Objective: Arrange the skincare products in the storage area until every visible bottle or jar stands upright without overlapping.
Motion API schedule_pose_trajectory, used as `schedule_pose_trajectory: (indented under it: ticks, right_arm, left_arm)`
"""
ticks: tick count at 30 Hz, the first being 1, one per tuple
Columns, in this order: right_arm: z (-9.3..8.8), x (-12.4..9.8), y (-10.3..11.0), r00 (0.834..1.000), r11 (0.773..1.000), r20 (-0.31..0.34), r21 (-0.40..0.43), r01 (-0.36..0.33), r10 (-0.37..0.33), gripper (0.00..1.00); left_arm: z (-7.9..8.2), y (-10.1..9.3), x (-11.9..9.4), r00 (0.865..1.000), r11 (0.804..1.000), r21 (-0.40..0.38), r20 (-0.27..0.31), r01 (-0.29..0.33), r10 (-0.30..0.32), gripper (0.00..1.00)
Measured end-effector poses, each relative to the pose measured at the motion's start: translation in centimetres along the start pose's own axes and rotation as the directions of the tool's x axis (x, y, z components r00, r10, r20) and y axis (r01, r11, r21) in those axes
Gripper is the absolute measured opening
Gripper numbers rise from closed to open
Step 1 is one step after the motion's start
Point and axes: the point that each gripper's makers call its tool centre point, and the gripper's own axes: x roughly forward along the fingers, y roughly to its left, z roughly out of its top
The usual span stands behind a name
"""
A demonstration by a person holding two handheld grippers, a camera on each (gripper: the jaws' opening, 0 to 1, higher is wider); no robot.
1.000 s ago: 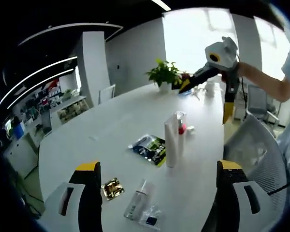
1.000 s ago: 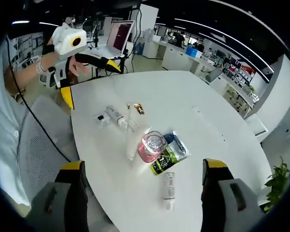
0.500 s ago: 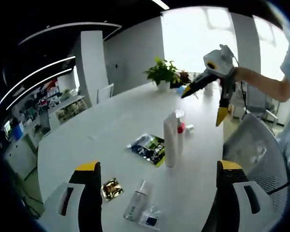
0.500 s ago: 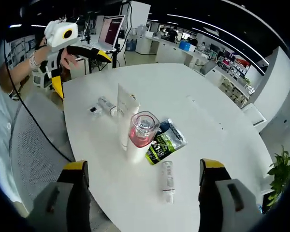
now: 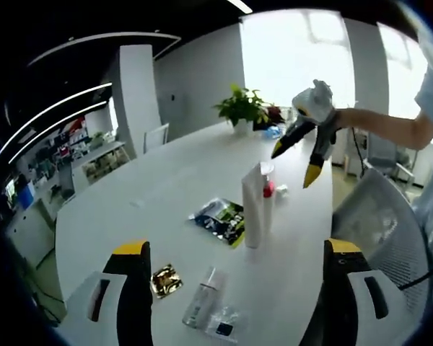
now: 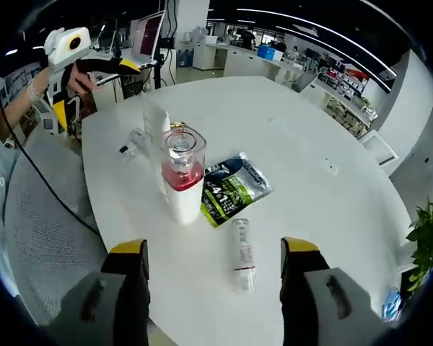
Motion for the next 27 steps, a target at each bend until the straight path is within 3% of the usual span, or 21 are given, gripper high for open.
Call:
schedule_pose_trajectory:
  ticks: [1, 4, 14, 16, 27]
  right_arm:
    - [-0.7, 0.2, 0.2, 0.999, 0.999, -0.028, 0.030, -0.023, 0.024, 0.63]
    - [-1.1, 0.9, 0.5, 0.998, 0.996, -0.015, 0.065, -0.060, 0.061, 0.57]
    - [-3.4, 2.4, -1.1, 0.993, 0.994, -0.092, 0.092, -0.060, 0.068, 0.48]
    - [-4.1, 2.7, -1.3, 0.990, 0.990, -0.115, 0.122, -0.072, 0.086, 0.42]
    - [-6.9, 4.7, -2.6, 0.975, 0.988, -0.203, 0.145, -0.058, 0.087, 0.40]
  left_arm:
    - [-0.2, -0.1, 0.0, 1.000, 1.000, -0.003, -0.008, 0.003, -0.003, 0.97]
    - [-0.4, -0.1, 0.1, 1.000, 1.000, -0.006, -0.011, 0.003, -0.003, 0.97]
    - [-0.7, -0.2, 0.1, 1.000, 1.000, -0.027, -0.016, 0.005, -0.005, 0.97]
    - [-0.7, -0.3, 0.1, 1.000, 1.000, -0.029, -0.019, 0.005, -0.006, 0.97]
    - [-1.1, -0.7, 0.5, 0.999, 0.999, -0.037, -0.035, 0.020, -0.021, 0.97]
